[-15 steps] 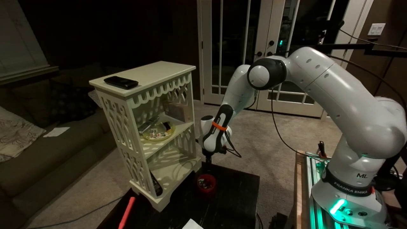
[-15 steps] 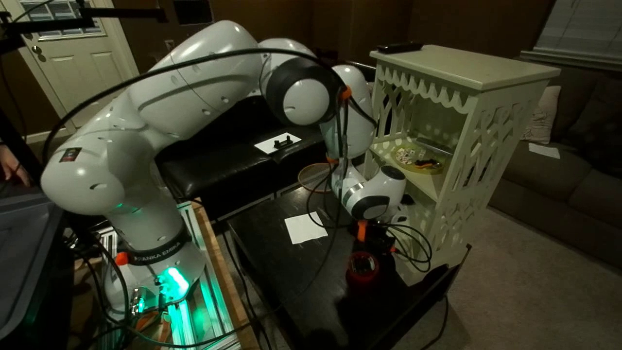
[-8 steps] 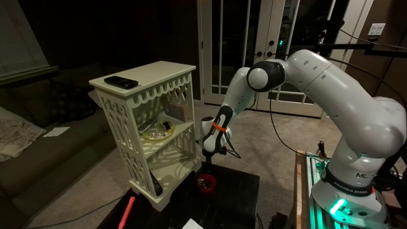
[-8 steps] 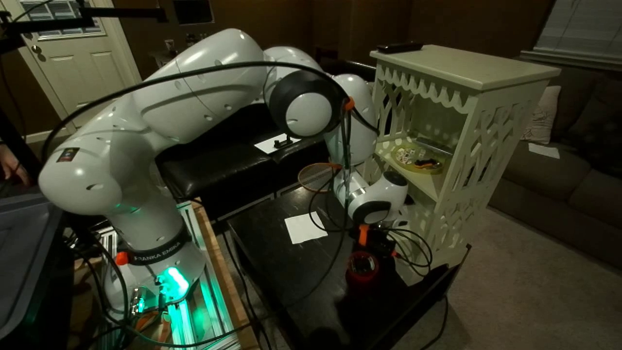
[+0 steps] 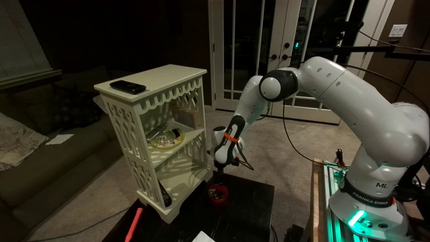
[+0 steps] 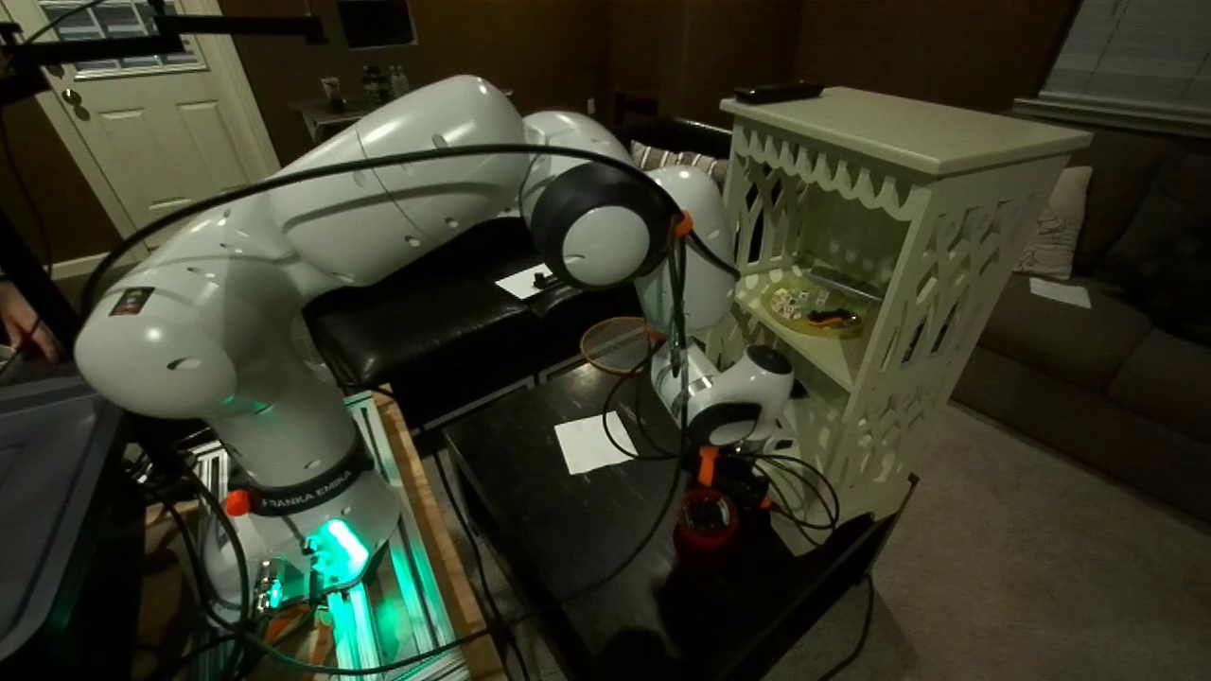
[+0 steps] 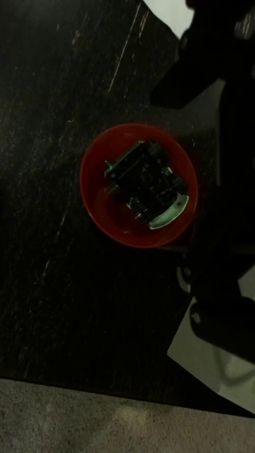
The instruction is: Put the orange bowl on the bottom shelf.
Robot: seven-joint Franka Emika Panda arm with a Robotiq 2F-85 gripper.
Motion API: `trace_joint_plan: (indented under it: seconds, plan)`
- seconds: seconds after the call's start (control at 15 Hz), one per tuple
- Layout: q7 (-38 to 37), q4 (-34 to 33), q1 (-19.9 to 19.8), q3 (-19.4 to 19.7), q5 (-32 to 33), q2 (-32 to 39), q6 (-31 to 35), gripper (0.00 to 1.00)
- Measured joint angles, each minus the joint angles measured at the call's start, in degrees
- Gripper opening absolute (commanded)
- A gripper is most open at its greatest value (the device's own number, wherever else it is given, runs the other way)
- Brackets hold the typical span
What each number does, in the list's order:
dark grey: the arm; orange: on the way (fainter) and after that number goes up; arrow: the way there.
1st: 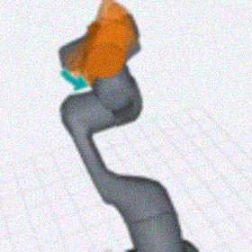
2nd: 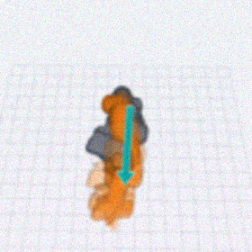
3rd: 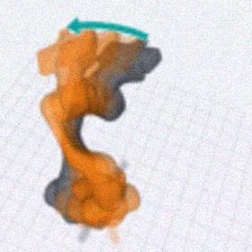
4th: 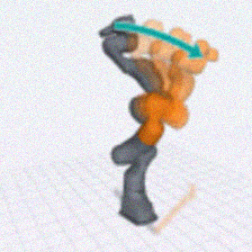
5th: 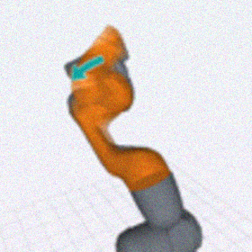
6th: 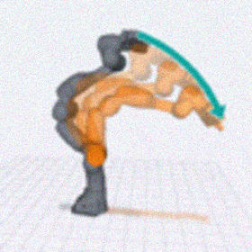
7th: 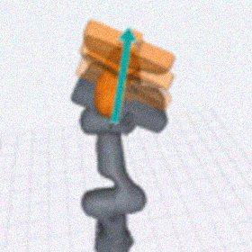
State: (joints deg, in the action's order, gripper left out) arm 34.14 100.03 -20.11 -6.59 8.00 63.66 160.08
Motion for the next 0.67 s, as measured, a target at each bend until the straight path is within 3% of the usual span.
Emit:
trace_joint_plan:
  seconds: [0.67]
  plan:
    - [0.6, -10.7, -1.4, -1.0, 0.0, 9.3, 3.8, 1.00]
